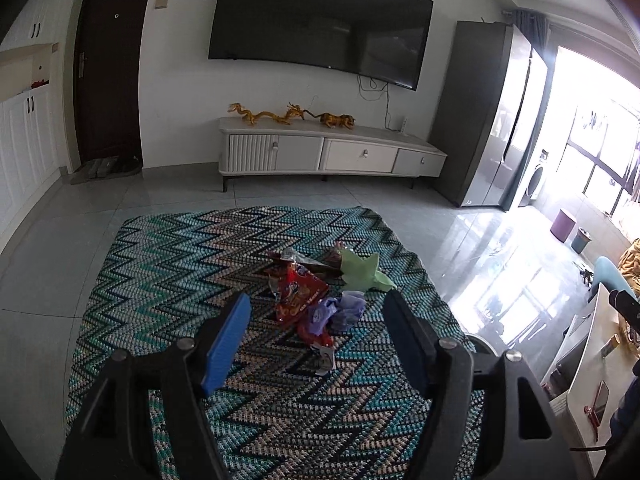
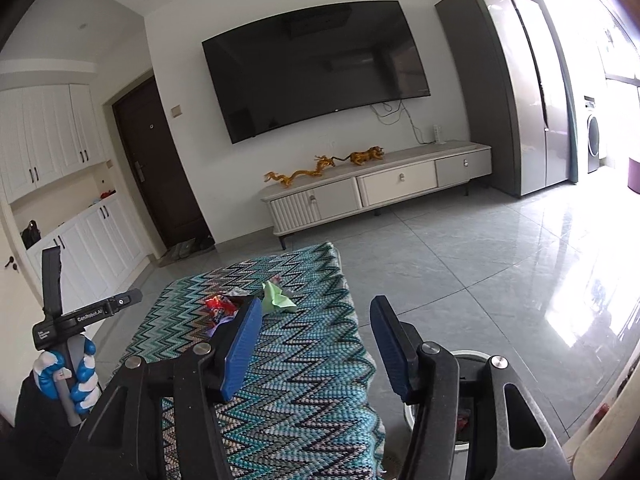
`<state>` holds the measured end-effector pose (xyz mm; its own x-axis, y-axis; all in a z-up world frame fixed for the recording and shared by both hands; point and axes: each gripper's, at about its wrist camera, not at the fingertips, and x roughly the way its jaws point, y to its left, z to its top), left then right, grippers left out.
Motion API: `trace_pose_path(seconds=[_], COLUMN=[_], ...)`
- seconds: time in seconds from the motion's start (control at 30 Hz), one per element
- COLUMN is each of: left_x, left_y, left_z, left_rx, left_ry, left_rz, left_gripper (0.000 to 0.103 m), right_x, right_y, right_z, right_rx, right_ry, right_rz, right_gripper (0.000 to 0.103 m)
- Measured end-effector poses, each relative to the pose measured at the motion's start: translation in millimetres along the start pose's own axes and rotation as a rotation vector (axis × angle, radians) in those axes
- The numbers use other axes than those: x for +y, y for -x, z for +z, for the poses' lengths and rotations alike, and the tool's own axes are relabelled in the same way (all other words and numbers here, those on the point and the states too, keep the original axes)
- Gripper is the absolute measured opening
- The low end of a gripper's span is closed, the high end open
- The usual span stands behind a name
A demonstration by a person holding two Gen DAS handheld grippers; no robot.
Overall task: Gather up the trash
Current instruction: 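Move both tools back over the trash on the rug, then grasp the white printed wrapper with the left tool while the right tool grasps the purple bag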
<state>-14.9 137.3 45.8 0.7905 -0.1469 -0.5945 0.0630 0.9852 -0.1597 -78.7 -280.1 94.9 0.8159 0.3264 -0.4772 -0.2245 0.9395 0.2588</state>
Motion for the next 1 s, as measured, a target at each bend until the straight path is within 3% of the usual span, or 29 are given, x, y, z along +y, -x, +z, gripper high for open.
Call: trace_pose_path(seconds=[0.5,0.77,1.0], left_x=[-10,-7,-1], left_y=[-106,-153,-183], left_z=[-56,-64,-72], left_rx=[0.244,0.293,0.344], left_ry=[-0.023,-0.033,-0.036], left_rz=[-0.064,-0.029,-0.045], left_gripper=[0.068,0.067,0.054], right_x=[8,12,22], right_y=[-84,-144,-188], right_z=[-17,-32,-39], right_rx=[0.172,0.274,0.345], right_ry=[0.010,0.010,0.033], right_rz=[0.062,0.098,0.123], right_gripper=[0.055,0.055,0.055])
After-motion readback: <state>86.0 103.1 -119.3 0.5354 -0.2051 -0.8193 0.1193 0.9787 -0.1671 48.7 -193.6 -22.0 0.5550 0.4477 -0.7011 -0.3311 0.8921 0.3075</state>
